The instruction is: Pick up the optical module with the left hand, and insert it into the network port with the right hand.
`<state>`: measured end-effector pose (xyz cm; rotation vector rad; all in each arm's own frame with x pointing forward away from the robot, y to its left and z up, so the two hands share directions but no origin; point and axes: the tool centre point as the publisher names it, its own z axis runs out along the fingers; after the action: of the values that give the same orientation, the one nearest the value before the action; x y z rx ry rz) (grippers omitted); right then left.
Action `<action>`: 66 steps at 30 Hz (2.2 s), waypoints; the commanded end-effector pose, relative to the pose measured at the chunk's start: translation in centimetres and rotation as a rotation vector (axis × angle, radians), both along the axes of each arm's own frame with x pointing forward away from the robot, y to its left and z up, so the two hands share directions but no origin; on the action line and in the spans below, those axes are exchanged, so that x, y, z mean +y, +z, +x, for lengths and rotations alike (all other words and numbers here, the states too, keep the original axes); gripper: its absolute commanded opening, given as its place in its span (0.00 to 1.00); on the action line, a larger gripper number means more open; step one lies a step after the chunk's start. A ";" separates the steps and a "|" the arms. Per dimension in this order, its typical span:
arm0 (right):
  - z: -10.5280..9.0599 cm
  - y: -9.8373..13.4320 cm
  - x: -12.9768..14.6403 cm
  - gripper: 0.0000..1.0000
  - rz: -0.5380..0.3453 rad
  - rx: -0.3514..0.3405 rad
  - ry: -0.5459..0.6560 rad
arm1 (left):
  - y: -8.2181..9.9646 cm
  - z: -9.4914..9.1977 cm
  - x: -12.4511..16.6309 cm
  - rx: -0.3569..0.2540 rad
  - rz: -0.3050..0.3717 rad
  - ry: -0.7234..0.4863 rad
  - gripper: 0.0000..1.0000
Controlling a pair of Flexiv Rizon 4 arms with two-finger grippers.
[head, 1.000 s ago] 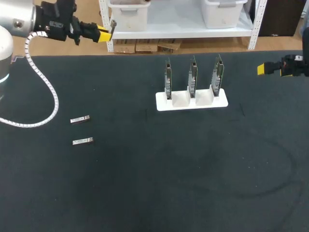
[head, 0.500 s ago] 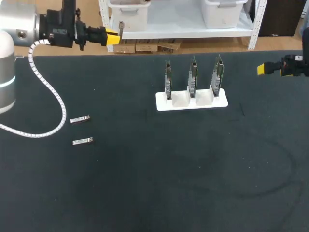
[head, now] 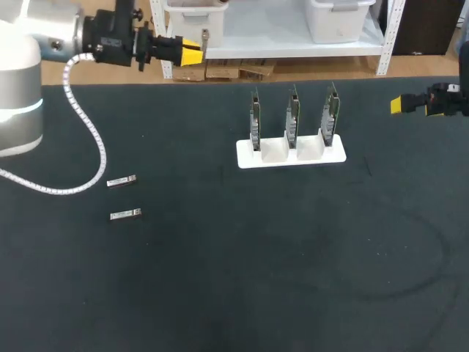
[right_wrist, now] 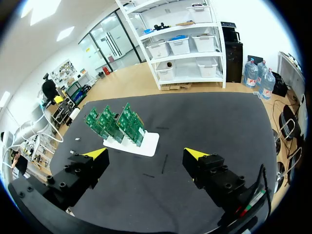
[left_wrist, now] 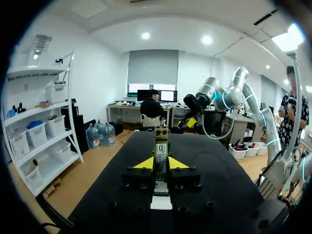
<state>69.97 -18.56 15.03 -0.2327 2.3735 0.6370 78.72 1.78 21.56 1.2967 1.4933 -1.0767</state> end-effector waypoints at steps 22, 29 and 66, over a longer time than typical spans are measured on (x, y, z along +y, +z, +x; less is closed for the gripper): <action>0.0 0.0 0.0 1.00 0.000 0.000 0.000 | 0.2 -0.5 -3.5 -0.016 -0.106 -0.066 0.00; 0.0 0.0 0.0 1.00 0.000 0.000 0.000 | 0.0 -0.8 -5.7 -0.023 -0.125 -0.098 0.00; 0.0 0.0 0.0 1.00 0.000 0.000 0.000 | -2.6 -1.5 -9.1 -0.060 -0.166 -0.181 0.00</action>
<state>69.96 -18.56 15.03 -0.2328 2.3735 0.6372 75.99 -6.92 19.07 1.3175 1.2491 -1.2023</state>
